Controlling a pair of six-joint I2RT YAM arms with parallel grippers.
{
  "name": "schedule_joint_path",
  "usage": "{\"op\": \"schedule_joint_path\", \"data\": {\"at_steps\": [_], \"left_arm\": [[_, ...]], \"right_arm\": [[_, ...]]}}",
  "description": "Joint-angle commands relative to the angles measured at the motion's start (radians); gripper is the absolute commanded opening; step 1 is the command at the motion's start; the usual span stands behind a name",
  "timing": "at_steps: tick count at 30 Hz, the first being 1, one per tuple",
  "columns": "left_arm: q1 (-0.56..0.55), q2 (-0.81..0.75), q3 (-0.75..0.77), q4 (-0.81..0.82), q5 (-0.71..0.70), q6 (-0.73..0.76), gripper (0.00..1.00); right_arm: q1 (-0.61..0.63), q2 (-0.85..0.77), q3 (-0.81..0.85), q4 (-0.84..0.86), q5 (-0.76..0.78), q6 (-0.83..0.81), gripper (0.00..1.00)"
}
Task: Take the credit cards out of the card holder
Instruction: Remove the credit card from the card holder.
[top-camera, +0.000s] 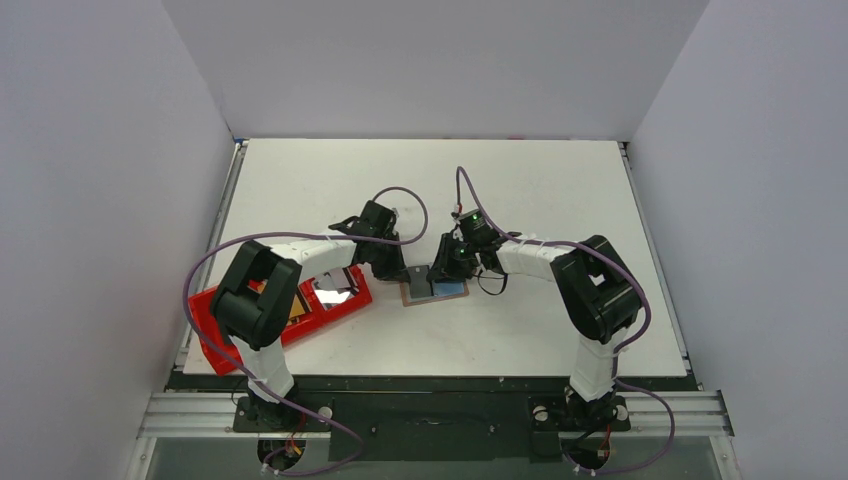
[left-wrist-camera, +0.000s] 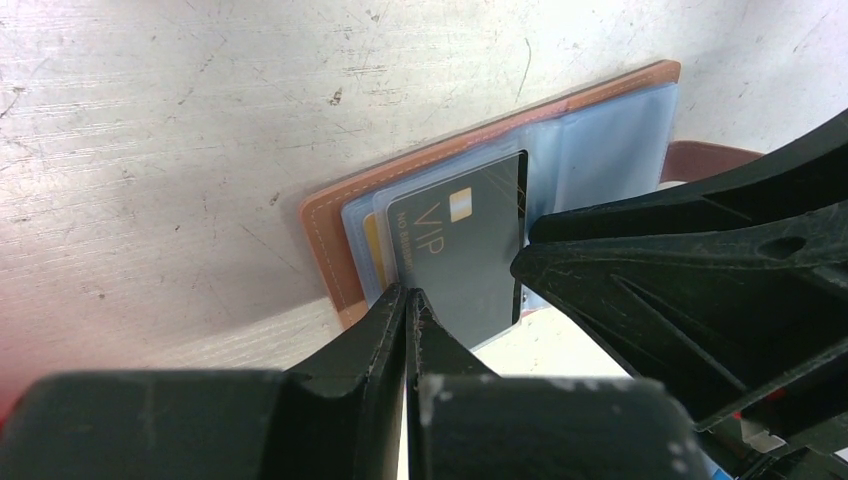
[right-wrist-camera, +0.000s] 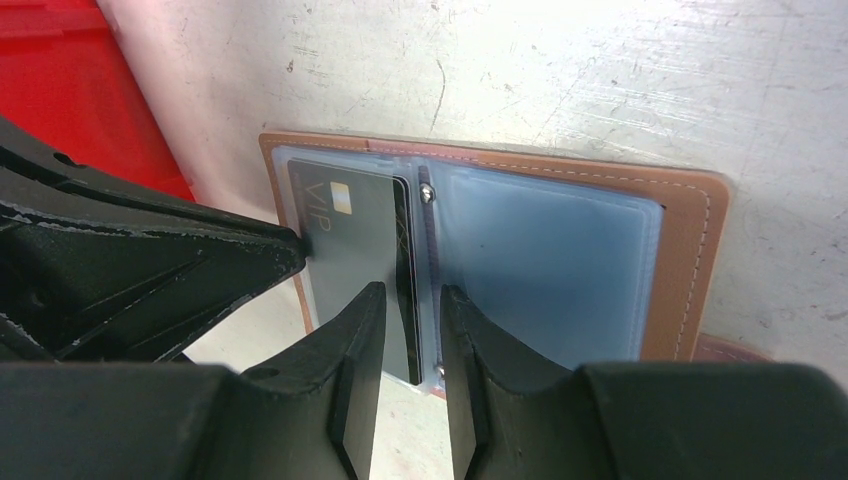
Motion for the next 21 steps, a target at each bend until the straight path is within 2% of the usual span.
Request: {"op": "schedule_joint_path", "data": {"at_steps": [1, 15, 21], "left_arm": [[-0.012, 0.001, 0.023, 0.014, 0.004, 0.019, 0.0], [-0.031, 0.047, 0.015, 0.023, -0.023, -0.015, 0.0], [-0.029, 0.054, -0.003, 0.007, -0.053, -0.029, 0.0]], "right_arm": [[-0.004, 0.028, -0.013, 0.036, 0.007, 0.001, 0.24], [-0.016, 0.038, -0.056, 0.089, -0.033, 0.031, 0.22], [-0.06, 0.017, -0.127, 0.219, -0.089, 0.075, 0.21]]}}
